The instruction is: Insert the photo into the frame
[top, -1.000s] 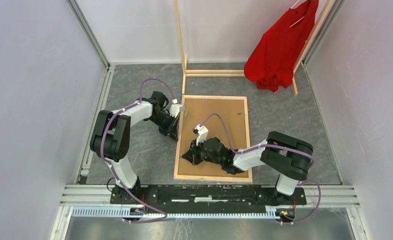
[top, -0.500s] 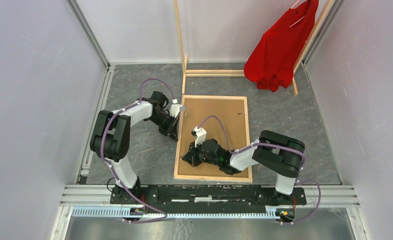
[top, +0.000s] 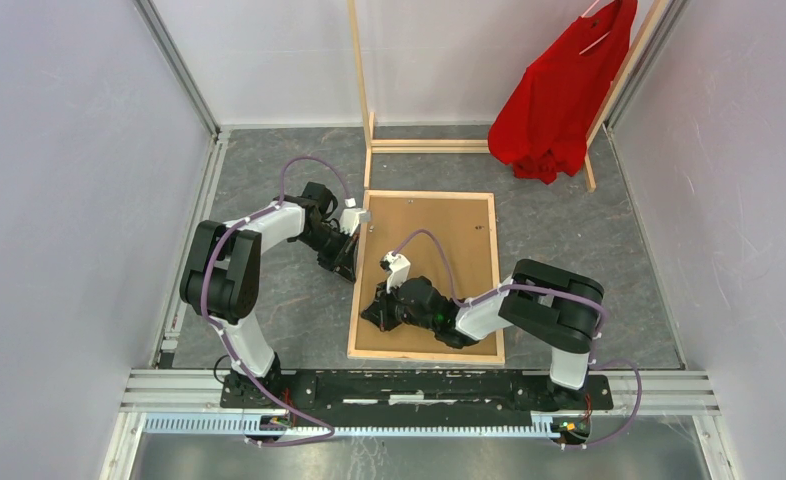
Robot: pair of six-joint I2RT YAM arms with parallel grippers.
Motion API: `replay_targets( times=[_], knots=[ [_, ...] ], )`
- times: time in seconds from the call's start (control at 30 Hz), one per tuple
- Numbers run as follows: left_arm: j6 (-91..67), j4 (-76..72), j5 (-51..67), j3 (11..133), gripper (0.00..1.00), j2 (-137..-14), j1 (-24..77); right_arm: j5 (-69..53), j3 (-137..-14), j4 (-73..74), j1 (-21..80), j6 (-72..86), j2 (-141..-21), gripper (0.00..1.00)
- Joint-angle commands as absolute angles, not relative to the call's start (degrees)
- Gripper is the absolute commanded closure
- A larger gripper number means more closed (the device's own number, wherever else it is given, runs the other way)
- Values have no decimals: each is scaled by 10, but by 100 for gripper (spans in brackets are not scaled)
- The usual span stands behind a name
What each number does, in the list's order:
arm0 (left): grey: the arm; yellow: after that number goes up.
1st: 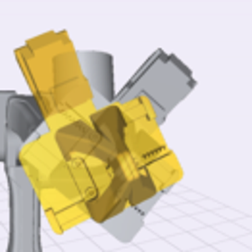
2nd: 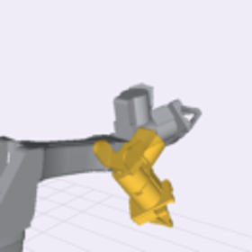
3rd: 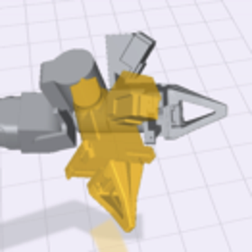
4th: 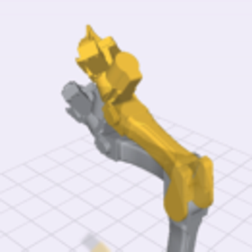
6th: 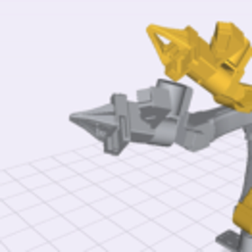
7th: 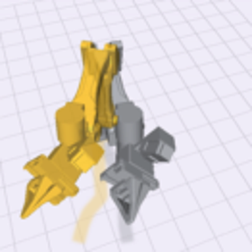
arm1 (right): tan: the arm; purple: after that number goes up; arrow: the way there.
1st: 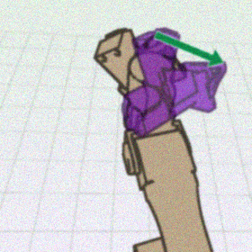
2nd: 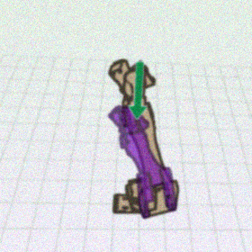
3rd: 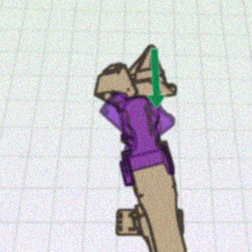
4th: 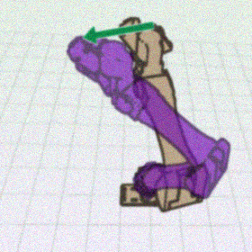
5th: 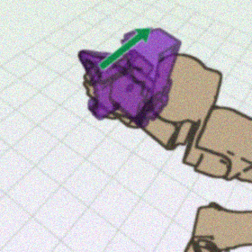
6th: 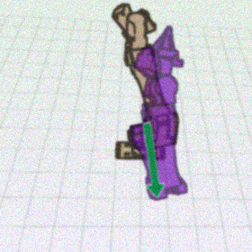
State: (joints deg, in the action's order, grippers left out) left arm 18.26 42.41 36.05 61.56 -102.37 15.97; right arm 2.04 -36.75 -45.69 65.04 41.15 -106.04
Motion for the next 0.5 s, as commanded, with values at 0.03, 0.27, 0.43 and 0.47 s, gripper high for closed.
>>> replay_targets(
  times=[0.03,0.27,0.43,0.47],
  knots=[
    [212,432,349,623,90,-1005,165,35,-377,-463,651,416,-1073,100],
    [214,436,347,627,90,-1005,166,35,-379,-473,650,417,-1078,100],
    [213,438,345,629,90,-1004,167,26,-375,-483,647,421,-1075,100],
    [214,440,345,633,90,-1003,167,17,-369,-495,643,424,-1066,100]
  ],
)
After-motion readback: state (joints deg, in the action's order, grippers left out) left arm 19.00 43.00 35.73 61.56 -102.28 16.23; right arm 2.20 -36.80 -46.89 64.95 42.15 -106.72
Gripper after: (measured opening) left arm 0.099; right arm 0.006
